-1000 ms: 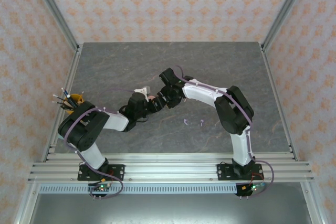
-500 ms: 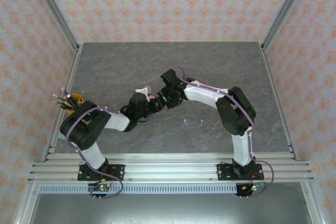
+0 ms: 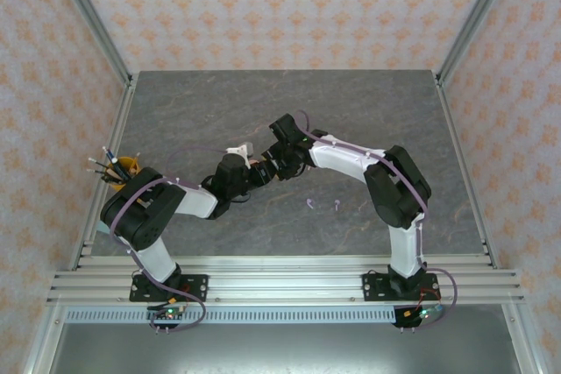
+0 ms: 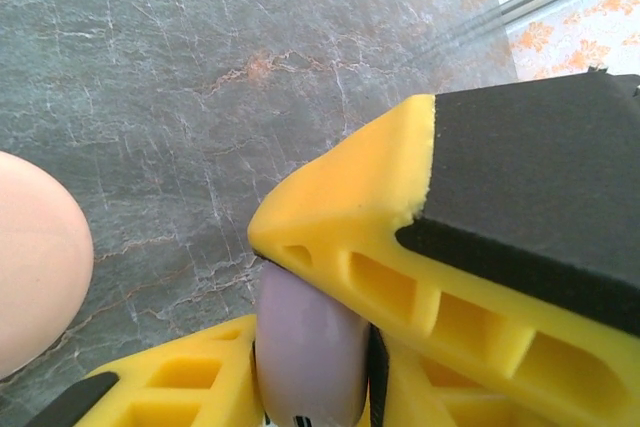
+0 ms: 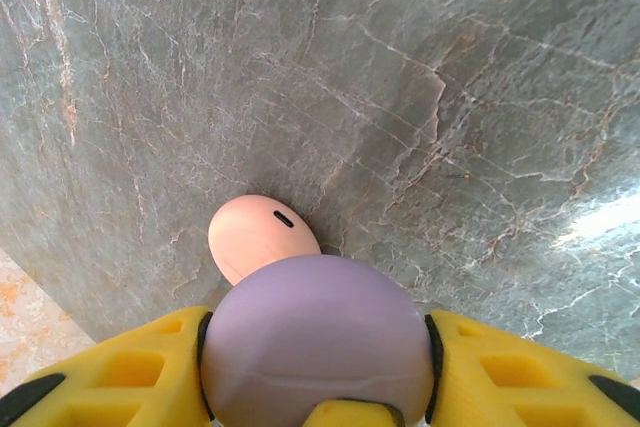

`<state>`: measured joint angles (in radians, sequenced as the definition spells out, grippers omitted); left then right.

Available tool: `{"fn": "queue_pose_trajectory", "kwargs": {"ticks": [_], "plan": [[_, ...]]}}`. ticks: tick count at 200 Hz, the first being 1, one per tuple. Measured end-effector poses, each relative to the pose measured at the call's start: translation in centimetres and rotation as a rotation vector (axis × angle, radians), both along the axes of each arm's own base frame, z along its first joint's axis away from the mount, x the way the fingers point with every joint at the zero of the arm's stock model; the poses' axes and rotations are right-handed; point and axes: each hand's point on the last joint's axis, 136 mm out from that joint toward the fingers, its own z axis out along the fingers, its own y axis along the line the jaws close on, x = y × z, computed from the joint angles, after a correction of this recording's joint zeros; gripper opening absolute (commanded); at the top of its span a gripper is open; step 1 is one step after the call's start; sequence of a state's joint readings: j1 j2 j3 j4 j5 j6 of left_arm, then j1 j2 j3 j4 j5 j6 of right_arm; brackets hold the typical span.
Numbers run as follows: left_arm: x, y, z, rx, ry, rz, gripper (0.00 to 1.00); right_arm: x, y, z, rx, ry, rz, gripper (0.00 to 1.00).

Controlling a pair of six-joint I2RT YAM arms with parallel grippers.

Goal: Insert the wireless bluetooth earbuds into the charging case

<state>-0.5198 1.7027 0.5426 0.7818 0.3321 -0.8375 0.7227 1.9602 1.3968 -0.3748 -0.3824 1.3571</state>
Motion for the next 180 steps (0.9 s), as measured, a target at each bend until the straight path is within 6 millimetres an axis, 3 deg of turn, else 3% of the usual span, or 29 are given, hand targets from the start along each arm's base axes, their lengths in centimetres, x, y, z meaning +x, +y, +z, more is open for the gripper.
{"fn": "queue_pose_trajectory", "kwargs": {"ticks": [47, 80, 104, 143, 159, 180], "plan": [[0.1, -0.2, 0.1, 0.004, 0.007, -0.003, 0.16, 0.2, -0.3, 0.0, -0.002, -0.007, -0.01, 0.51], [0.5, -0.5, 0.5, 0.009, -0.004, -0.008, 0.12, 0.4, -0.6, 0.4, 0.003, -0.014, -0.016, 0.72], [0.5, -0.5, 0.9, 0.02, -0.013, -0.015, 0.11, 0.5, -1.2, 1.4, 0.008, -0.031, -0.006, 0.78], [-0.1, -0.3, 2.2, 0.054, -0.029, -0.049, 0.11, 2.2, -5.4, 6.4, 0.029, -0.141, -0.043, 0.79], [-0.7, -0.4, 3.3, 0.068, -0.041, -0.09, 0.1, 2.6, -7.7, 8.7, 0.024, -0.216, -0.043, 0.79], [-1.2, -0.1, 5.4, 0.077, -0.067, -0.147, 0.11, 2.6, -10.6, 10.1, -0.016, -0.323, 0.0, 0.8]]}}
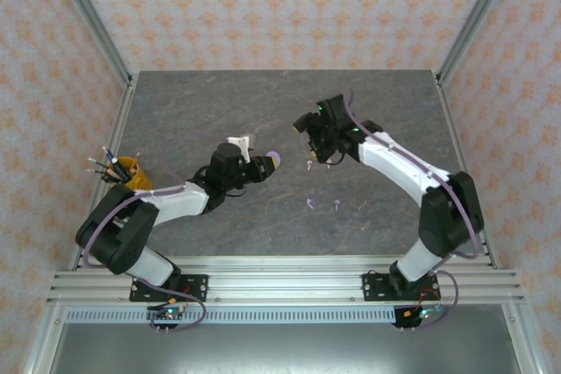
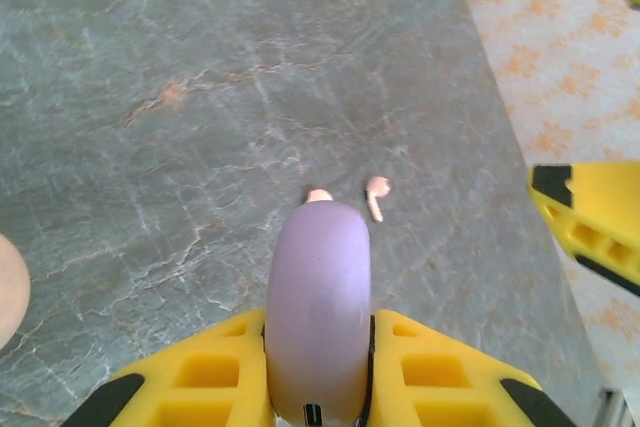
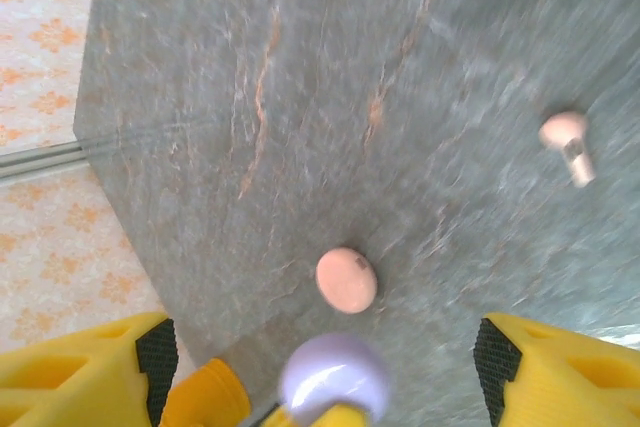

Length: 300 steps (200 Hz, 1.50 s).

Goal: Insert the wireless bluetooth earbuds into the charging case

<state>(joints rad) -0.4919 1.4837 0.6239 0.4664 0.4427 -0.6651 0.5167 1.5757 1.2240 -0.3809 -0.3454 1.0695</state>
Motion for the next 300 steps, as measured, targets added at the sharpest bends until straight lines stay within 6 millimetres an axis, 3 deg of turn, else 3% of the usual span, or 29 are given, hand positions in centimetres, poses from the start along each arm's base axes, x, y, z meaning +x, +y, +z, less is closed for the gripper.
{"fn": "queue_pose_trajectory", "kwargs": {"ticks": [20, 38, 104, 156, 191, 257, 281, 300], "plan": [[-0.1, 0.6, 2.1, 0.001, -0.025, -0.054, 0.11, -0.9, -1.8, -0.1, -0.065, -0.105, 0.08, 0.8], [-0.2, 1.2, 3.7, -0.009, -0.043, -0.095, 0.1, -1.9, -1.8, -0.3, -0.088, -0.189, 0.182, 0.8], [-1.7, 0.5, 4.5, -0.039, 0.015, -0.216, 0.1, -2.9, 2.6, 1.5, 0.046, -0.408, 0.473, 0.78], [-2.2, 0.1, 5.0, -0.044, 0.03, -0.258, 0.1, -4.1, 5.7, -0.4, 0.107, -0.39, 0.597, 0.76], [-2.6, 0.1, 4.7, -0.034, 0.045, -0.273, 0.1, -4.9, 6.8, -0.6, 0.124, -0.387, 0.642, 0.74], [-2.7, 0.2, 4.4, -0.027, 0.071, -0.272, 0.08, -4.7, 7.0, -1.4, 0.124, -0.396, 0.649, 0.7], [-3.0, 0.3, 4.1, -0.021, 0.089, -0.27, 0.08, -4.3, 6.3, -2.5, 0.113, -0.385, 0.627, 0.69], [-2.9, 0.2, 5.2, -0.032, 0.065, -0.278, 0.08, -3.4, 4.9, -4.5, 0.085, -0.343, 0.577, 0.68]]}}
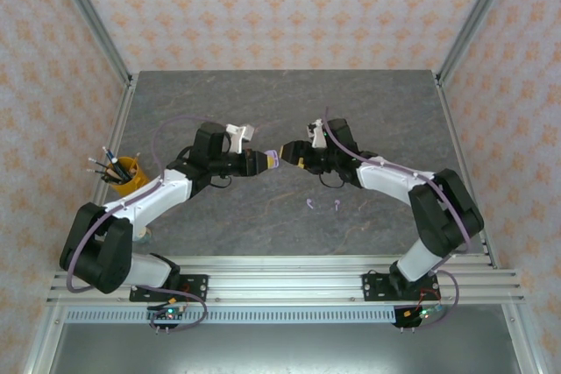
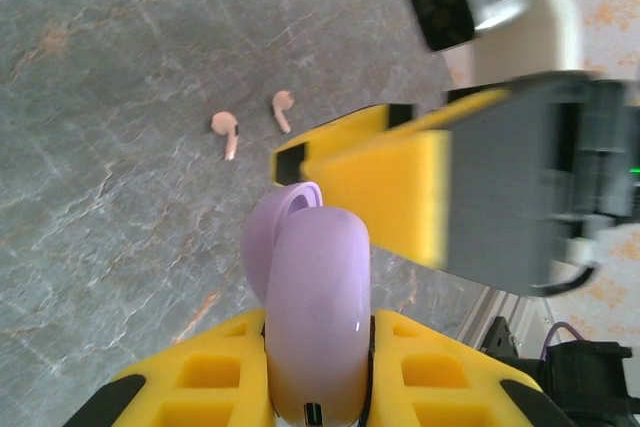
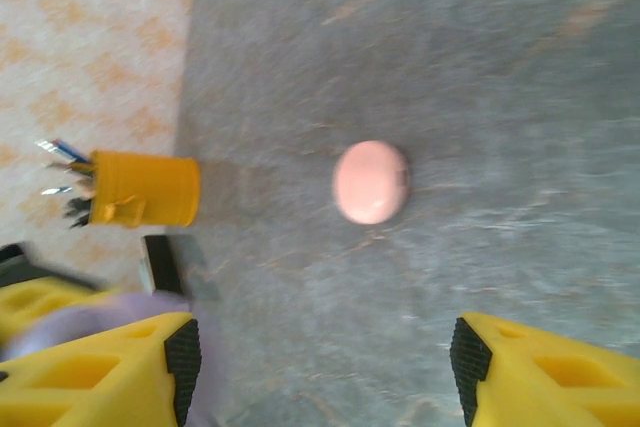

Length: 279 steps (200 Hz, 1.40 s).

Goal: Insert the wireless bluetooth earbuds into the charging case

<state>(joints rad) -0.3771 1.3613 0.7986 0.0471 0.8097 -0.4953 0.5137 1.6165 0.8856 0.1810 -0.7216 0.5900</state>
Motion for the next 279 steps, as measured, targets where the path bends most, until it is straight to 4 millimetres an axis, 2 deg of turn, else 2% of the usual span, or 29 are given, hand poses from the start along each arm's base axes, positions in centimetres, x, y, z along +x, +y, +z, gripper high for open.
{"fn": "queue_pose_trajectory", "kwargs": {"ticks": [25, 59, 78, 118, 139, 200, 279], "plan": [[0.2, -0.1, 2.2, -0.022, -0.052, -0.003, 0.08, 0.6, -1.5, -2.1, -0.033, 0.043, -0.049, 0.67], [0.2, -0.2, 2.7, -0.025, -0.068, -0.008, 0.07, 0.6, -1.5, -1.7, -0.03, 0.037, -0.051, 0.67], [0.2, -0.2, 2.6, -0.024, -0.068, -0.008, 0.07, 0.2, -1.7, -0.2, -0.015, 0.01, -0.049, 0.67], [0.3, -0.4, 2.6, -0.03, -0.059, -0.021, 0.07, -1.2, -1.7, 5.3, 0.06, -0.107, -0.005, 0.61], [0.4, -0.5, 2.5, -0.028, -0.054, -0.022, 0.07, -1.7, -1.5, 6.4, 0.084, -0.126, 0.019, 0.59], [0.5, -0.5, 2.8, -0.029, -0.054, -0.024, 0.07, -3.2, 0.9, 6.0, 0.082, -0.102, 0.097, 0.55], [0.4, -0.4, 2.7, -0.021, -0.047, -0.028, 0.07, -2.2, 1.5, 3.6, 0.032, -0.064, 0.083, 0.47]]}}
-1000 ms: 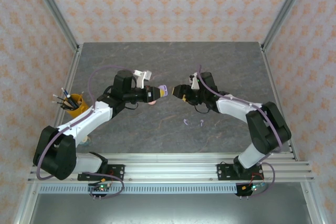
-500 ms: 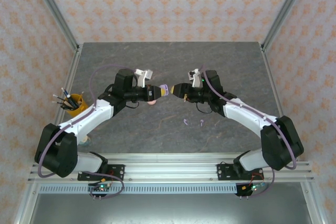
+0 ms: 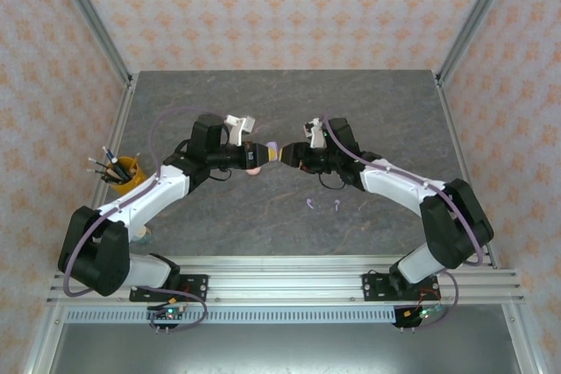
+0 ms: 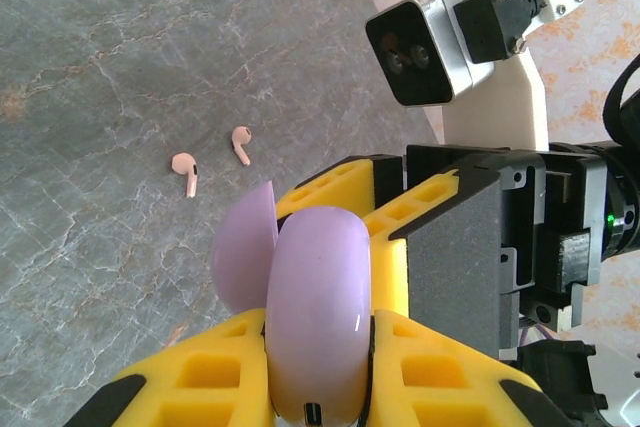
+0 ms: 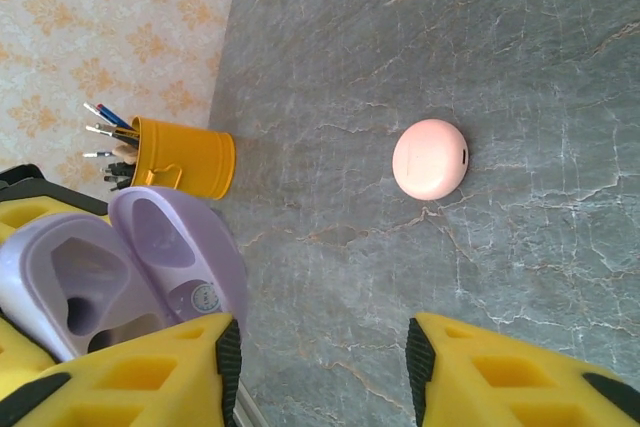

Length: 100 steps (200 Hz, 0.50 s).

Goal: Insert the wireless bluetooth earbuds into the charging case

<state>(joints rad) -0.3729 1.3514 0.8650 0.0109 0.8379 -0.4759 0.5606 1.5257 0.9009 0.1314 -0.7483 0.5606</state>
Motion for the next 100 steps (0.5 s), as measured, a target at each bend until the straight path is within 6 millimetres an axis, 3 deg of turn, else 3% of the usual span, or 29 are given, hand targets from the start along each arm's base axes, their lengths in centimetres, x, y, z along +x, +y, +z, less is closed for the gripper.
{"fn": "queue_pose_trajectory", "kwargs": {"ticks": [100], "plan": [[-0.2, -0.1, 0.1, -0.009, 0.001, -0.012, 0.07, 0.5, 0.5, 1.2, 0.036, -0.014, 0.007, 0.43]]}}
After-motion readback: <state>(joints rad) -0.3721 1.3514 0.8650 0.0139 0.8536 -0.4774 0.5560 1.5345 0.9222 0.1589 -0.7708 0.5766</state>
